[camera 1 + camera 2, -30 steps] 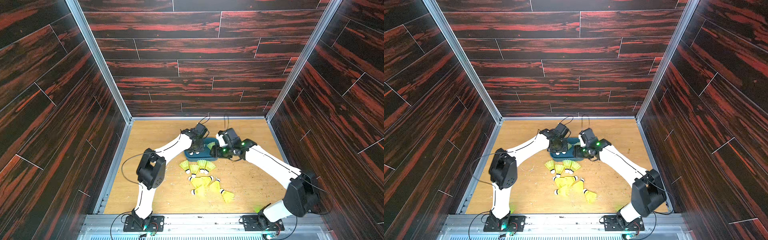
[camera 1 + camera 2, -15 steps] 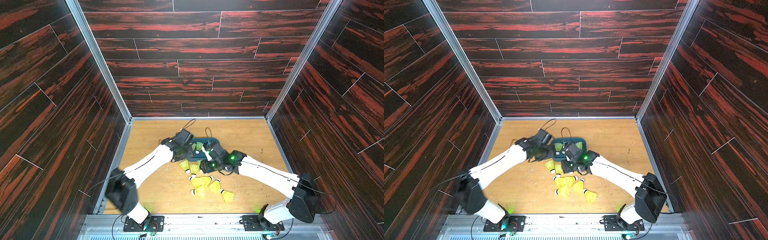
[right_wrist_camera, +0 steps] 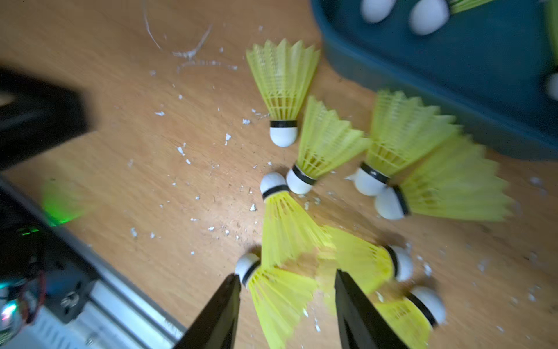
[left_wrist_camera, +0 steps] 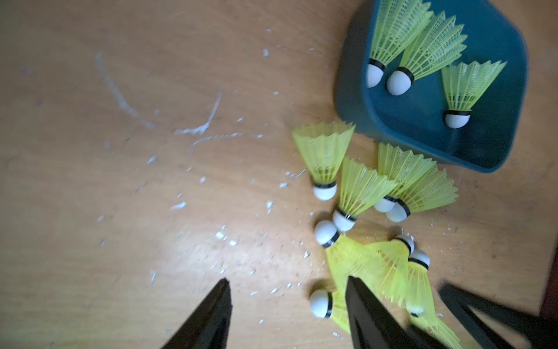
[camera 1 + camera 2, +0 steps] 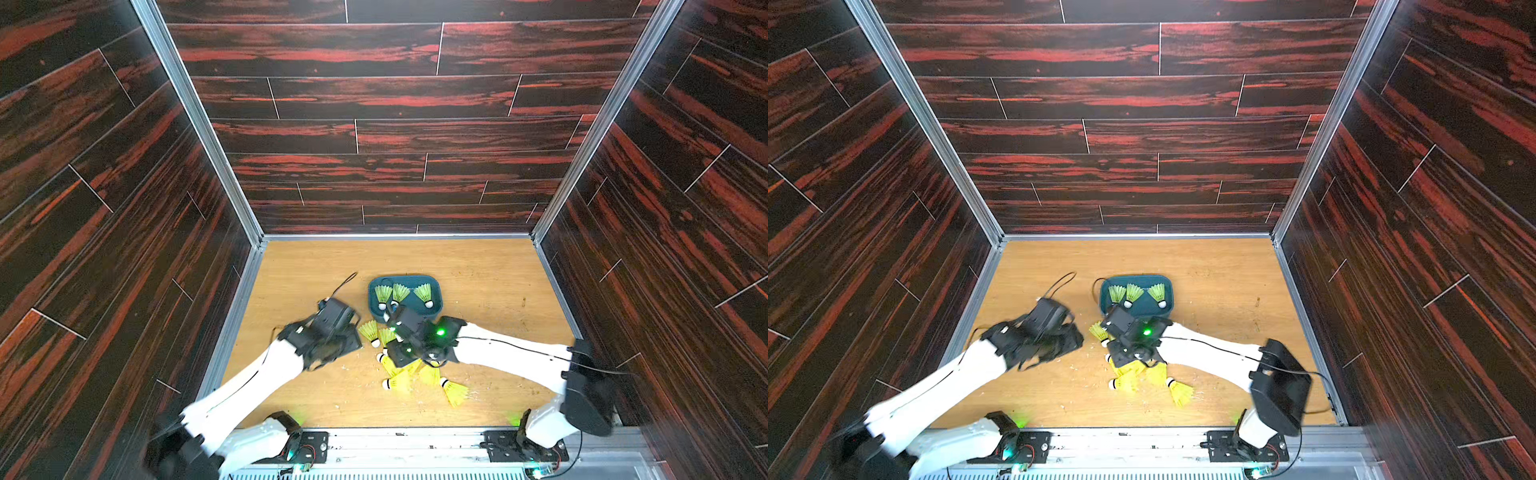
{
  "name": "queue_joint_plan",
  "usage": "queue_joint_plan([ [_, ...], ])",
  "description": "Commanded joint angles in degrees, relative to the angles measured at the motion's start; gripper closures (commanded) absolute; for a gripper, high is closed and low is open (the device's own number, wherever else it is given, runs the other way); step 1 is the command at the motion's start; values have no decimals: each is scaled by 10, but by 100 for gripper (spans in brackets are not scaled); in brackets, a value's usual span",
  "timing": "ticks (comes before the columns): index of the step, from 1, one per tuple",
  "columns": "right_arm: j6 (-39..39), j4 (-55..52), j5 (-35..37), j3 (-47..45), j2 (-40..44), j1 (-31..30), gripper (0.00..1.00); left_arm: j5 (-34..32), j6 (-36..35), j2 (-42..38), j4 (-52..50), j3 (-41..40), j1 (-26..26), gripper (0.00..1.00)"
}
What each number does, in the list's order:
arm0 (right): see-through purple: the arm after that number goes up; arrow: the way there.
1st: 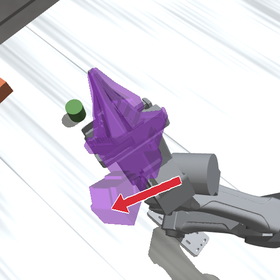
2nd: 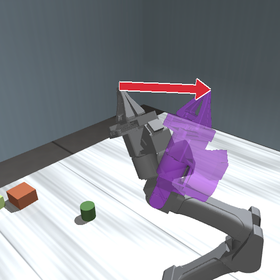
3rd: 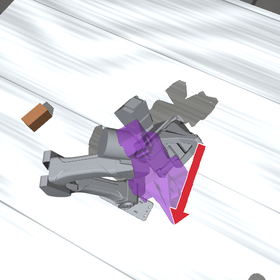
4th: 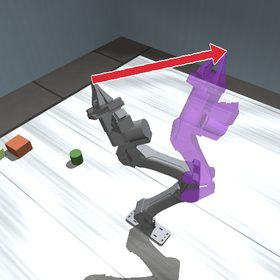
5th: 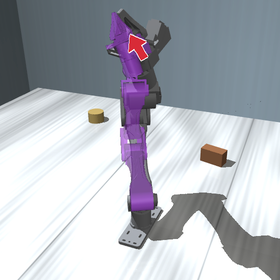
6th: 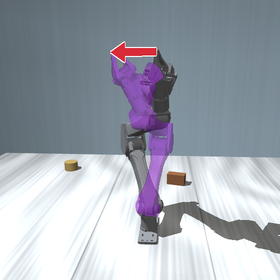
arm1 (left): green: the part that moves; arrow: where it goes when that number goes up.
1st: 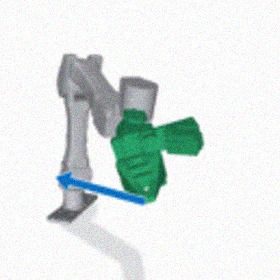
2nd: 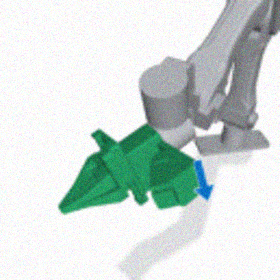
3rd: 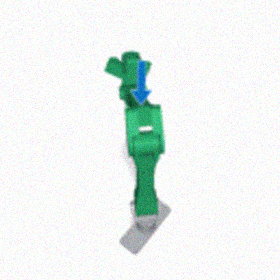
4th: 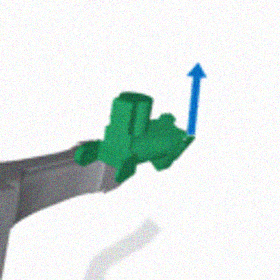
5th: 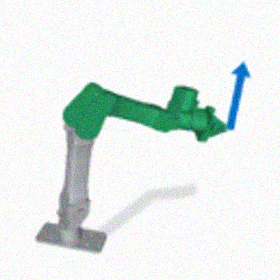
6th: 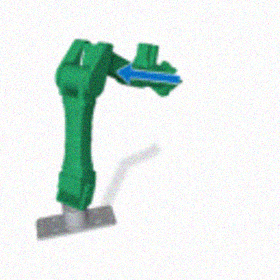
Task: Put the shuttlecocks into the storage box
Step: Pick up the shuttlecock at the center of the board.
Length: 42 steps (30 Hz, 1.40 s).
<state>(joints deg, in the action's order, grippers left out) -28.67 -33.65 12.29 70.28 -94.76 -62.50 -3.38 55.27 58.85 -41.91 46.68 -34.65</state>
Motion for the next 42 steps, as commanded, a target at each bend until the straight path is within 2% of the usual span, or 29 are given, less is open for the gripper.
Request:
queue_joint_plan([
  [1,8,1,16,41,-37,-4,46,-11,26,-64,14,-40,1,31],
  [6,18,-11,21,104,-105,-4,46,-12,46,-147,29,-92,2,25],
  [13,18,-52,47,193,-197,-5,45,-15,55,-204,13,-110,2,22],
  [19,12,-90,70,246,-258,-5,43,-18,58,-220,4,-112,2,22],
  [32,11,-108,95,300,-323,-3,43,-29,63,-257,-24,-108,2,22],
  [42,12,-117,88,332,-351,7,53,-31,64,-261,-28,-105,2,22],
])
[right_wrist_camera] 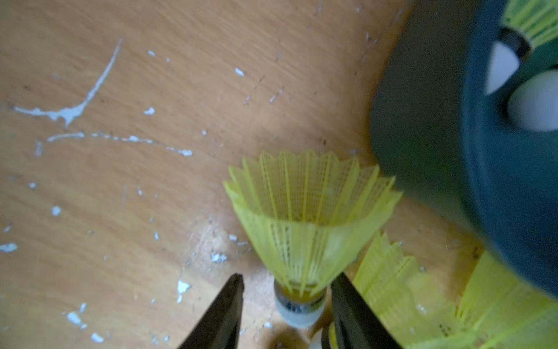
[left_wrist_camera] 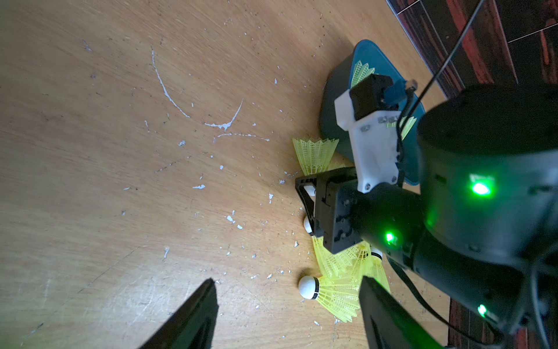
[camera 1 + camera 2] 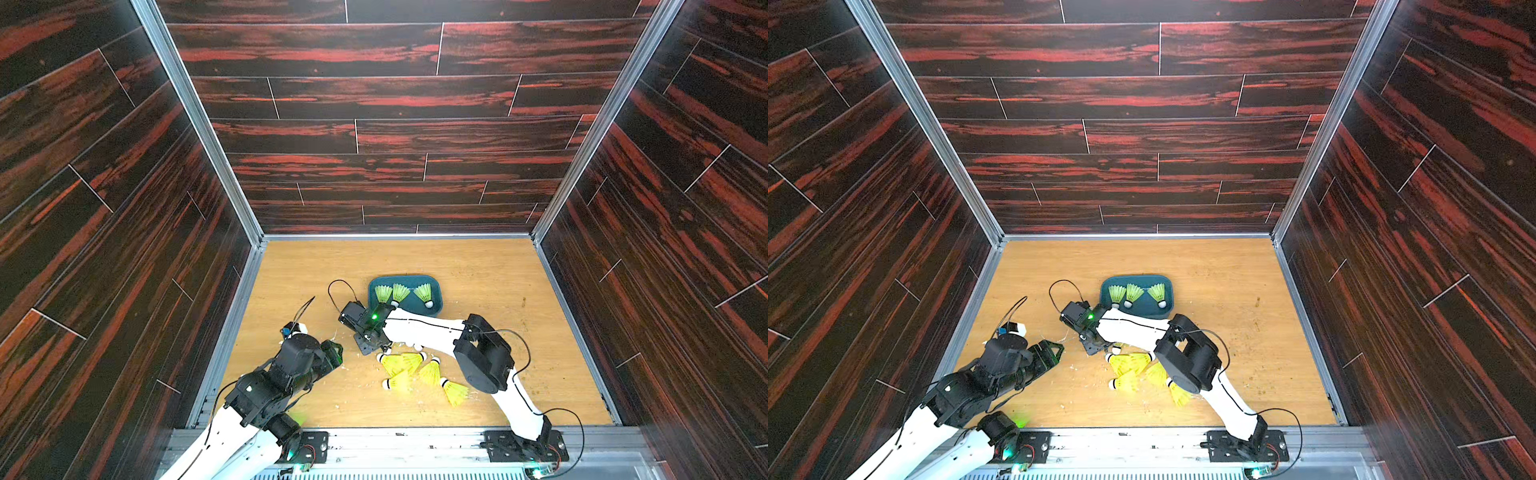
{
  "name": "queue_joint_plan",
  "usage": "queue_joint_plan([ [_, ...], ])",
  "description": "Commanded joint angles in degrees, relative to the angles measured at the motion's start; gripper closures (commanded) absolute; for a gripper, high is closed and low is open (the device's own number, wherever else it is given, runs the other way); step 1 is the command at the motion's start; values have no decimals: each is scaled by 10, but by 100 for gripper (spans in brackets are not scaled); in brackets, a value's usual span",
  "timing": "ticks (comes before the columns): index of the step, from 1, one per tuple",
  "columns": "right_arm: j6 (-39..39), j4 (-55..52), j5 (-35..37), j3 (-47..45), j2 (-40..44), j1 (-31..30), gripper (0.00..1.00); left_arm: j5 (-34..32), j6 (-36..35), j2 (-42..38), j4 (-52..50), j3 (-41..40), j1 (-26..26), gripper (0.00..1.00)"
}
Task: Put the shuttlecocks into the storage box
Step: Pick up the shuttlecock at the center of the board.
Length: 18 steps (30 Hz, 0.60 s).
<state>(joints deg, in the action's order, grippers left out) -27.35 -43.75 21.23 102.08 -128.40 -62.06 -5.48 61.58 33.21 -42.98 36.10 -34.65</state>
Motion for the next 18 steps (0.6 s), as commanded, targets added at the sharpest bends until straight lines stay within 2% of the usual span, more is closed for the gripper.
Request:
queue_joint_plan([
  [1,-1,-15,-4,15,-16,2,54,-9,0,-3,-17,1,2,22],
  [8,-2,-19,-10,15,-24,3,58,-8,1,1,-13,1,2,23],
  [15,-7,-21,-8,0,-19,5,50,-7,-1,8,-6,3,2,23],
  [18,-7,-17,-9,-7,-16,7,50,-6,-3,12,-3,4,2,23],
])
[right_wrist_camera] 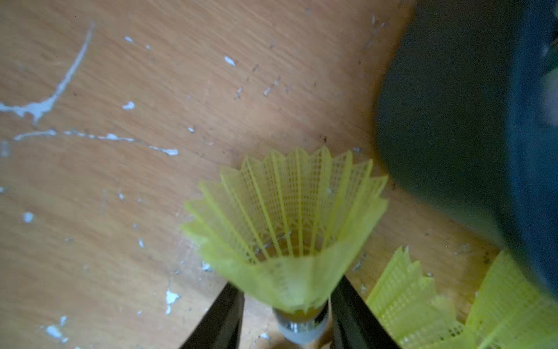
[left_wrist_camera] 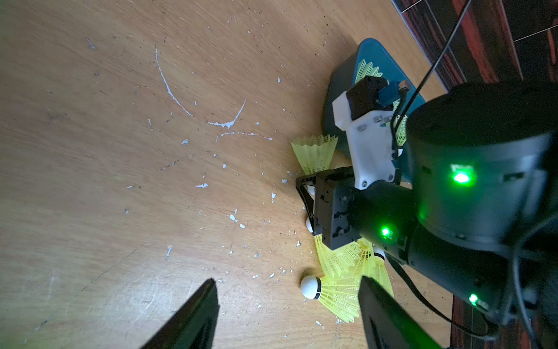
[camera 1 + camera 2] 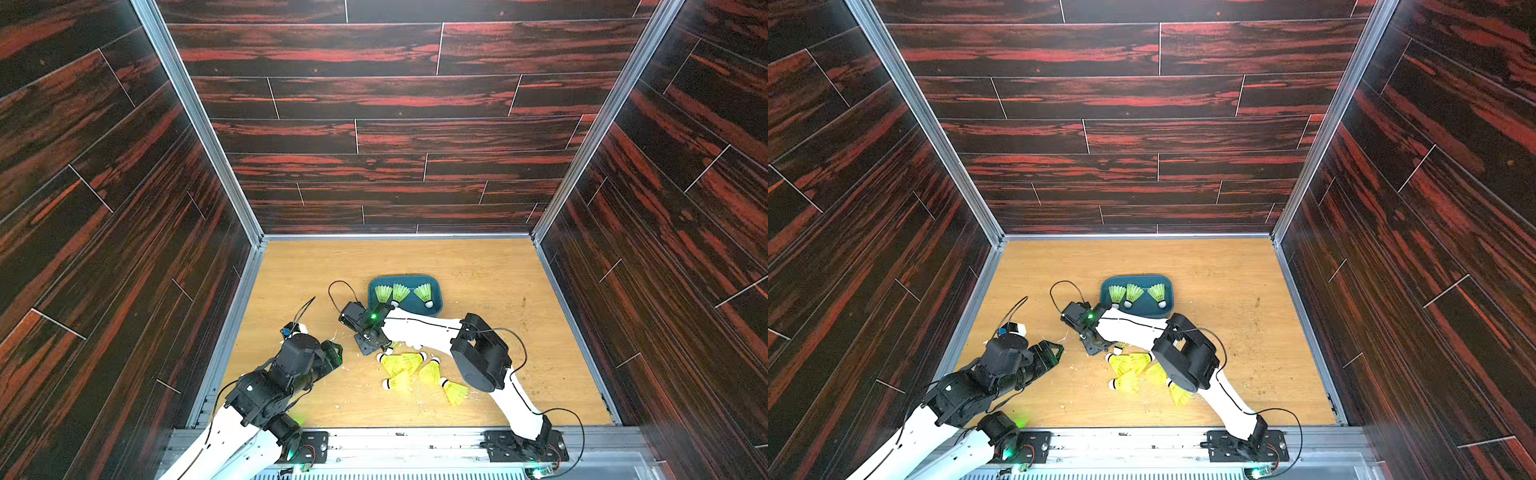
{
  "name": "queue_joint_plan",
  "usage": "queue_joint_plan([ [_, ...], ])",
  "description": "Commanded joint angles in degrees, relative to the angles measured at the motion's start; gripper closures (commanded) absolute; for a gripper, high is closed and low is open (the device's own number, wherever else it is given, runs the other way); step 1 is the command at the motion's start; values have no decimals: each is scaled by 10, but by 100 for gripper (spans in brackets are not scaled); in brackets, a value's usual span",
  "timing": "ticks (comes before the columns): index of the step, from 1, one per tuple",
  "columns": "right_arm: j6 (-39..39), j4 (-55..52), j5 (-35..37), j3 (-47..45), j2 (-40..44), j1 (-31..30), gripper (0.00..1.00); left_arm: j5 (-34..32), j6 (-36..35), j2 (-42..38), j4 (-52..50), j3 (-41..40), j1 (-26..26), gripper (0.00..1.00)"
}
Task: Put the shuttlecocks into the storage box
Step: Pick up the shuttlecock at the center of the board.
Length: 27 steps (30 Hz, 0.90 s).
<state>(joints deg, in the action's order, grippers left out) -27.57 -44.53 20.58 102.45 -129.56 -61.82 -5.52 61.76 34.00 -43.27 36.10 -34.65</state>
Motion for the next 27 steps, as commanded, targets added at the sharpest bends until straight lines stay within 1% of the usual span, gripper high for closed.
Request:
queue_joint_plan([
  [1,-4,-7,-2,-11,-4,5,52,-5,-5,5,2,4,2,23],
  [3,-3,-6,-3,-9,-5,5,57,-4,-6,9,5,5,2,23],
  [8,-3,-9,-6,-7,-8,6,64,-3,-12,18,7,10,2,24],
  [10,-5,-8,-7,-12,-4,6,69,-3,-14,21,8,12,2,24],
  [13,-3,-2,-11,-23,13,5,75,-3,-17,26,10,15,2,25],
  [21,1,2,-40,-47,93,3,78,-15,-41,39,4,47,2,26],
  [24,-3,-13,-48,-38,134,5,78,-18,-52,51,7,70,2,26],
  [27,-7,-39,-46,-15,165,18,78,-12,-70,83,19,108,2,26],
])
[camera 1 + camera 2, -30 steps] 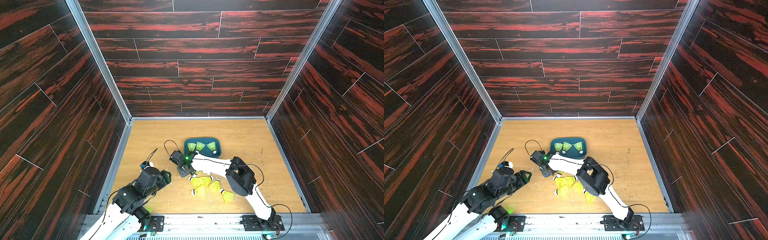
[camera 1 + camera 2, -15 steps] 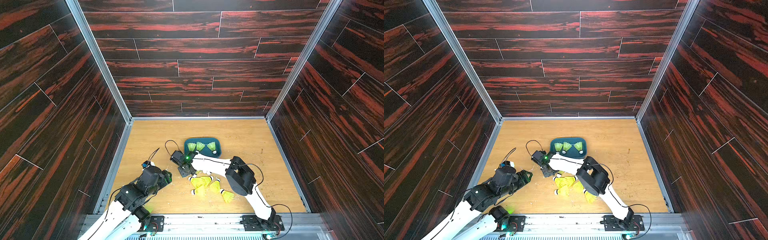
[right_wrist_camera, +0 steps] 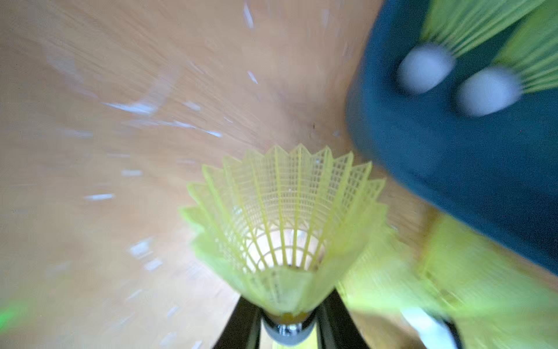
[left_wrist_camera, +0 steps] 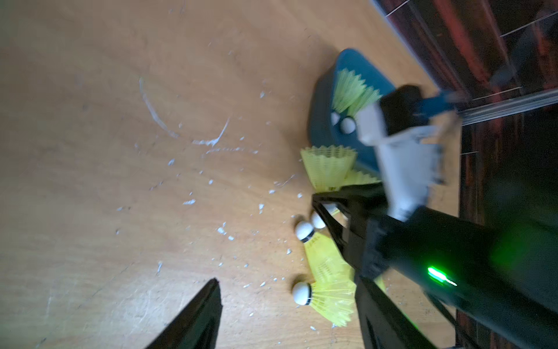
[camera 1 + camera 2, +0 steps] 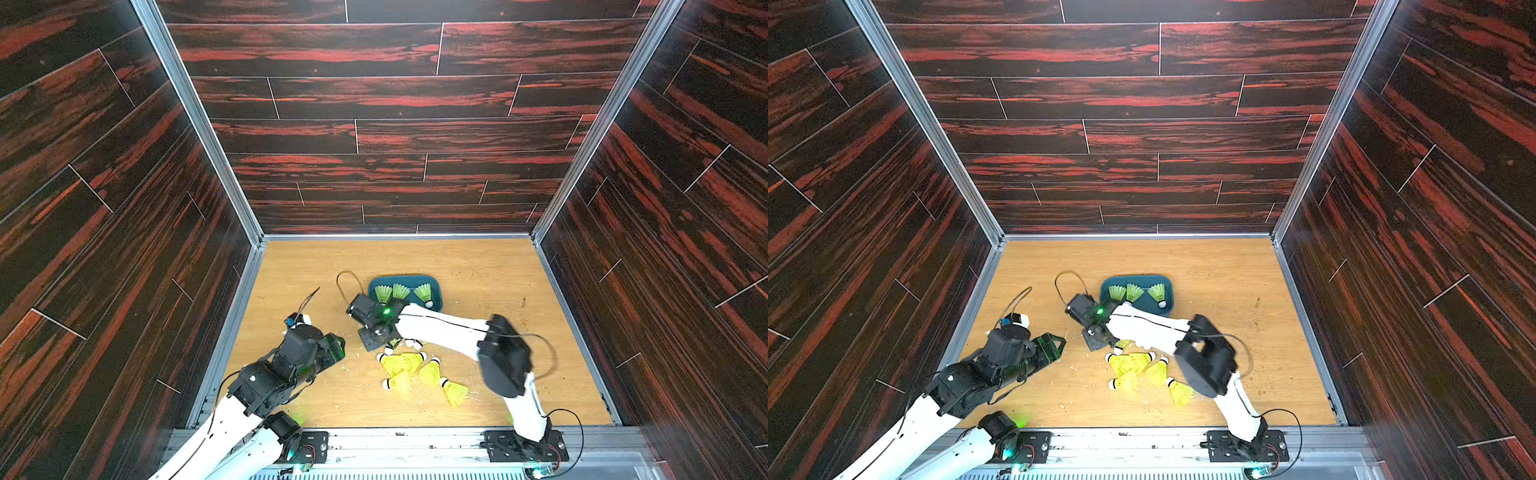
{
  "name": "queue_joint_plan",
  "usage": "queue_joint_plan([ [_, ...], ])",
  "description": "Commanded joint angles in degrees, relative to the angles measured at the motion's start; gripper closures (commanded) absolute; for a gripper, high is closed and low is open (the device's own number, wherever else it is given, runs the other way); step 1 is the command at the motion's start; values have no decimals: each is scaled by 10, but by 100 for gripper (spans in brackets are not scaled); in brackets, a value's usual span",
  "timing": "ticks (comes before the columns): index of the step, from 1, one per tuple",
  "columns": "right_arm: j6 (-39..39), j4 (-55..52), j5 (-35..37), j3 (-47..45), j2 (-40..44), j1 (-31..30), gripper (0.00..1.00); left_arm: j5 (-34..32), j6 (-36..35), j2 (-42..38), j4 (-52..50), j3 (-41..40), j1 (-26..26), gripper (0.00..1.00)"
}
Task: Put the shuttlecocks into the storage box
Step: Pick up the shuttlecock at the center of the board, then place the shuttlecock in the storage box.
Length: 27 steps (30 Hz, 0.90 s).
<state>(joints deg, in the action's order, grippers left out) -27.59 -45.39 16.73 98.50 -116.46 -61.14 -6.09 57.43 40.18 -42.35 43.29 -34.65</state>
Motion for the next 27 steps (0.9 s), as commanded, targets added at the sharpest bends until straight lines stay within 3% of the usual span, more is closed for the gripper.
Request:
queue_joint_plan([
  [1,-7,-36,-10,29,45,20,78,-1,-34,38,16,51,2,26],
  [9,17,-32,-53,-18,102,131,78,66,-82,210,63,187,8,26],
  [15,51,-47,-107,-21,81,206,78,132,-81,327,89,245,39,28],
  [27,71,-89,-130,44,-15,247,78,164,-117,449,118,294,68,30],
])
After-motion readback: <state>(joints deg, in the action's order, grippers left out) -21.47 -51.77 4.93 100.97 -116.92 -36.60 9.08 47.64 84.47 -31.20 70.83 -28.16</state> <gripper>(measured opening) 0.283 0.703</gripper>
